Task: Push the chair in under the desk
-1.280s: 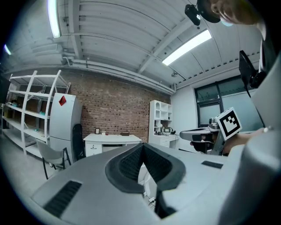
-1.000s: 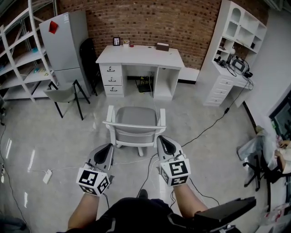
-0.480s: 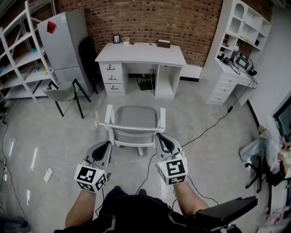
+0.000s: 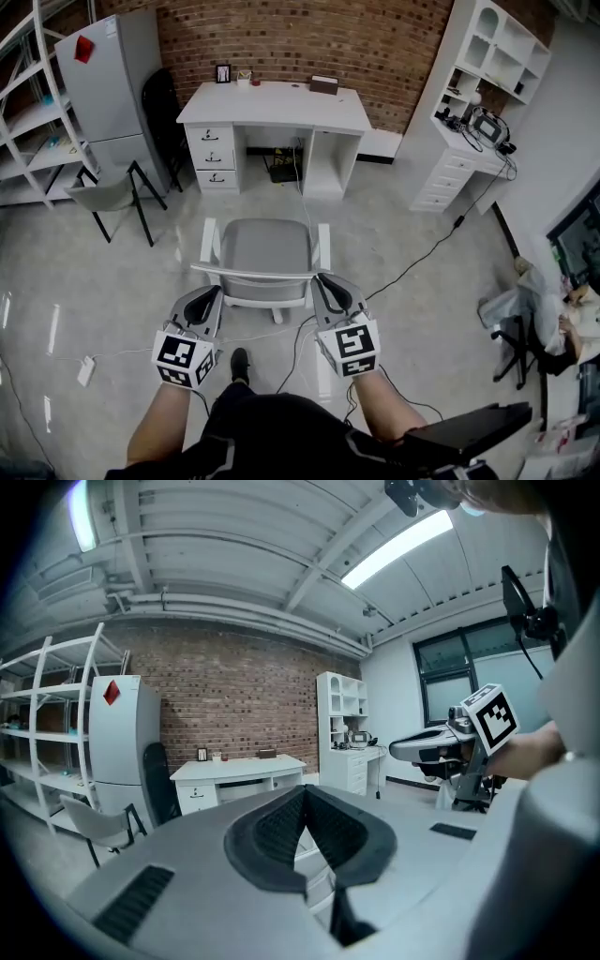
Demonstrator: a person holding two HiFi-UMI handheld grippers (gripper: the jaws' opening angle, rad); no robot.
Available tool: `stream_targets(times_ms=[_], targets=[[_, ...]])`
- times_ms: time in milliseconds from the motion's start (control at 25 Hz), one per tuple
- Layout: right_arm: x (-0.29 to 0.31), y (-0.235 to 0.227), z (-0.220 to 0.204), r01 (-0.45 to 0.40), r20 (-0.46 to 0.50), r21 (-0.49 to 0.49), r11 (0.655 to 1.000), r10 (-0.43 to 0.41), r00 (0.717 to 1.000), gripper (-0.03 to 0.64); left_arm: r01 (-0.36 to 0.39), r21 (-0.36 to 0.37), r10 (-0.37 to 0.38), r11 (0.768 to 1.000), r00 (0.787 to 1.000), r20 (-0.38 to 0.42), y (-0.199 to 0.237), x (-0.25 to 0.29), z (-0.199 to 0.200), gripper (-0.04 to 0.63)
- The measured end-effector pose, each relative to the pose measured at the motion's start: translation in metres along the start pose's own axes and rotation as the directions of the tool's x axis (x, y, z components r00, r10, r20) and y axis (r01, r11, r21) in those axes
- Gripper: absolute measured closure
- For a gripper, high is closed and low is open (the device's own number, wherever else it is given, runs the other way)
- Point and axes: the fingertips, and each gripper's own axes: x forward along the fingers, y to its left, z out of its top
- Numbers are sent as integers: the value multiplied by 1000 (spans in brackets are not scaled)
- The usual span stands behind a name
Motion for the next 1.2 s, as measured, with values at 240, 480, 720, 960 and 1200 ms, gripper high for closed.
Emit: stream_targets(times_ms=[240, 480, 720, 960, 1200], targets=[[48, -7, -5, 11, -39, -29, 1000, -12, 999, 535, 35, -1, -35, 999, 999, -3, 37, 32, -6, 592], [91, -2, -28, -37, -116, -66, 997, 29, 993, 495, 39, 65, -35, 997, 998, -61, 72, 62, -26, 592], [124, 4, -78, -107, -259, -135, 985, 69, 963, 471, 64, 196, -28, 979, 984, -178, 95, 93, -61, 592], [141, 16, -131, -232, -408, -203, 951, 133, 903, 428, 216, 262, -122, 941, 935, -333, 92, 119, -116, 422], [154, 26, -178, -350, -538, -254, 901, 169, 826, 407, 413, 414, -162, 811, 839, -519, 78, 132, -172, 398]])
